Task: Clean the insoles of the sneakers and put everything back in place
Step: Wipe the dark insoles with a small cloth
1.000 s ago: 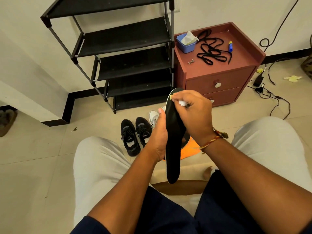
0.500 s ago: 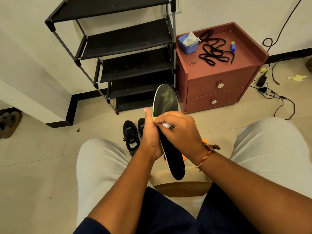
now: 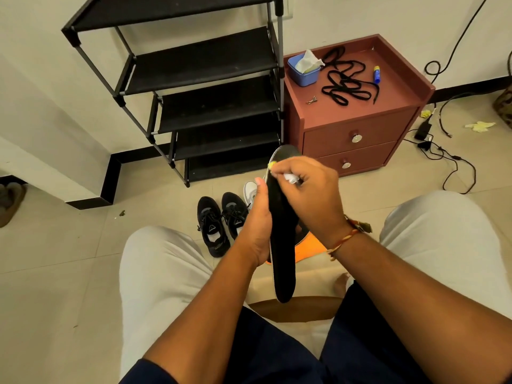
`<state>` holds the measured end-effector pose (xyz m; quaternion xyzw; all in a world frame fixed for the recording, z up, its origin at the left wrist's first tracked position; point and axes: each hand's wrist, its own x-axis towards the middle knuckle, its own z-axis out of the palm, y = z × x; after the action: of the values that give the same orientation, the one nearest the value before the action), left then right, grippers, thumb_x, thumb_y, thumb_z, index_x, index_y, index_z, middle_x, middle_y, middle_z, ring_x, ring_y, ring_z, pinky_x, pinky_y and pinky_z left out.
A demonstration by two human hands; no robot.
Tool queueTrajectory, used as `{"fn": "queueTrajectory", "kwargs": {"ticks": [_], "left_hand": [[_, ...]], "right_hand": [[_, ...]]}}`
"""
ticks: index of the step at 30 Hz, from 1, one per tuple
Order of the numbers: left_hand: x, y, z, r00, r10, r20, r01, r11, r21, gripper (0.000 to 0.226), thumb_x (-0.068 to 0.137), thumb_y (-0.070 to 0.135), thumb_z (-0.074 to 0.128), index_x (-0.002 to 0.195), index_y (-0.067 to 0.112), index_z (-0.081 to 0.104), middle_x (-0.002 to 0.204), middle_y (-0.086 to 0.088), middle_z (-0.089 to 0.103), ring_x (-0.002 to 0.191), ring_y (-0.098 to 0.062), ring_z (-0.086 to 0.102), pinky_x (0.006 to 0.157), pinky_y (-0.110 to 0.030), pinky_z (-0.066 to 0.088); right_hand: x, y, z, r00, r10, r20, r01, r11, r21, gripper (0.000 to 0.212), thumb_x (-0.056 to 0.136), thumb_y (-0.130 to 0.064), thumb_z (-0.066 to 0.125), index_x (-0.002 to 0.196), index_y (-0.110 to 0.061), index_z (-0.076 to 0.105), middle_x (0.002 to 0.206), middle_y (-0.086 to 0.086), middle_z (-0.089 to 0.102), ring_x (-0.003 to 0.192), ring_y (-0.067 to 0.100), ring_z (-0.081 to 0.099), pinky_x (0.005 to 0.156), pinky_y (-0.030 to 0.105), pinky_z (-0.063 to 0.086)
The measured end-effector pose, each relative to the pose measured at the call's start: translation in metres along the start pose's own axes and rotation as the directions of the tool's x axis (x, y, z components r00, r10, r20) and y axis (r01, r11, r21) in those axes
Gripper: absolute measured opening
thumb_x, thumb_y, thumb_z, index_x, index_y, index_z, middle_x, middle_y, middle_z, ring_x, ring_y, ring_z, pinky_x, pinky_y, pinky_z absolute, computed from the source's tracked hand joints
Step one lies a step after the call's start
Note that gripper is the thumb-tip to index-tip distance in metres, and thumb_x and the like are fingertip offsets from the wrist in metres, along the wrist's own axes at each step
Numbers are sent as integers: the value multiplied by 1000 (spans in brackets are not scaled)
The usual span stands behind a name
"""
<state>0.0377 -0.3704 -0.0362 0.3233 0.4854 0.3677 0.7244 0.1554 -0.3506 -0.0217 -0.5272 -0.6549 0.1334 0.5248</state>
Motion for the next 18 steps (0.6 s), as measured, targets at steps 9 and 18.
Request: {"fn": "queueTrajectory", "kwargs": {"ticks": [9,18], "left_hand": [[9,14,-22,999,4,-45,-19,944,-330,101,83,89,25,135,10,63,136,-18,63,127,-31,60,117,-46,37],[1,6,-3,997,5,79,12,975,-221,90,91,81,23,123,10,70,107,-18,68,85,-25,60,73,-40,48]], "right_hand": [[-27,-11,23,966,-128,226,130,992,8,12,88,-6,69,94,-13,77,94,-2,74,91,12,66,86,33,54],[10,21,-8,998,37,-50,-45,986,-163,12,88,-9,71,98,-11,77,96,3,73,92,16,66,85,27,54]]}}
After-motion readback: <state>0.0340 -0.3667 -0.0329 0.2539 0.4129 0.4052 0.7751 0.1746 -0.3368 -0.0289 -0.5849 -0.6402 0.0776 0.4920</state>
